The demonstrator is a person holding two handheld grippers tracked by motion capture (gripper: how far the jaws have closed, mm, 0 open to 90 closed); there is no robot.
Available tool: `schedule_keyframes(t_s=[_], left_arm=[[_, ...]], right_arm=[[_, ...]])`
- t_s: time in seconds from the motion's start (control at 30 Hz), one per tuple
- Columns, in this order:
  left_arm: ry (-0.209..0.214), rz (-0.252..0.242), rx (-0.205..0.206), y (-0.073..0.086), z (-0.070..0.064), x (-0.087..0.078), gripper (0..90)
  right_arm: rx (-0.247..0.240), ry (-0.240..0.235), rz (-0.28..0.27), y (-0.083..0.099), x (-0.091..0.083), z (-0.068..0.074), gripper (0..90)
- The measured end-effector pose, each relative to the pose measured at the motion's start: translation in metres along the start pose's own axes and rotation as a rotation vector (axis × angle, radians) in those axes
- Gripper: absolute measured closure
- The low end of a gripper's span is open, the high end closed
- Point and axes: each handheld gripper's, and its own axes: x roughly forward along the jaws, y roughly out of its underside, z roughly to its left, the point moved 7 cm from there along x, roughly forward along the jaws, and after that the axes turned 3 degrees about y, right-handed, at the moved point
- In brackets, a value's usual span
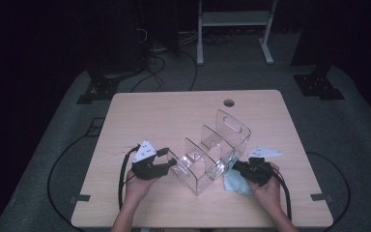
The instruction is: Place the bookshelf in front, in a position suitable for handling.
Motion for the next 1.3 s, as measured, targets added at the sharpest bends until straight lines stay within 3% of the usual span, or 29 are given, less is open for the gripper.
schedule_keyframes(t_s=[0.07, 0.23, 0.33, 0.5, 0.6, 0.8, 0.93, 1.0, 1.13, 1.2, 1.3], left_arm=[[0.0, -0.001, 0.0, 0.0, 0.0, 0.0, 46.3], [0.0, -0.004, -0.006, 0.0, 0.0, 0.0, 46.4], [-0.002, -0.001, -0.001, 0.0, 0.0, 0.001, 46.3], [-0.005, -0.003, 0.001, 0.0, -0.001, 0.001, 46.3], [-0.004, -0.004, 0.001, 0.0, -0.001, 0.001, 46.3], [-0.004, -0.004, -0.003, 0.0, 0.0, 0.001, 46.3], [-0.007, -0.003, 0.003, 0.0, -0.002, 0.002, 46.3], [-0.006, -0.004, 0.004, -0.001, -0.003, 0.003, 46.3], [-0.007, -0.006, -0.001, -0.001, -0.003, 0.003, 46.3], [-0.008, -0.007, -0.004, -0.001, -0.003, 0.003, 46.3], [-0.01, -0.005, -0.002, -0.001, -0.004, 0.003, 46.3]], right_arm=[[-0.001, 0.001, 0.043, 0.008, 0.007, -0.002, 83.1], [-0.032, 0.02, -0.026, -0.007, -0.006, 0.004, 83.1], [-0.026, 0.013, -0.035, -0.009, -0.008, 0.004, 83.1], [0.001, -0.005, 0.047, 0.009, 0.01, 0.0, 82.8], [0.002, -0.014, 0.04, 0.008, 0.007, 0.002, 82.9], [-0.093, -0.079, -0.056, -0.011, -0.028, 0.034, 83.0], [-0.165, -0.1, -0.113, -0.026, -0.042, 0.061, 83.1], [-0.18, -0.108, -0.137, -0.031, -0.046, 0.069, 83.3], [-0.187, -0.112, -0.152, -0.036, -0.047, 0.074, 83.5], [-0.166, -0.13, -0.161, -0.034, -0.045, 0.072, 83.6], [-0.163, -0.121, -0.134, -0.028, -0.039, 0.069, 83.6]])
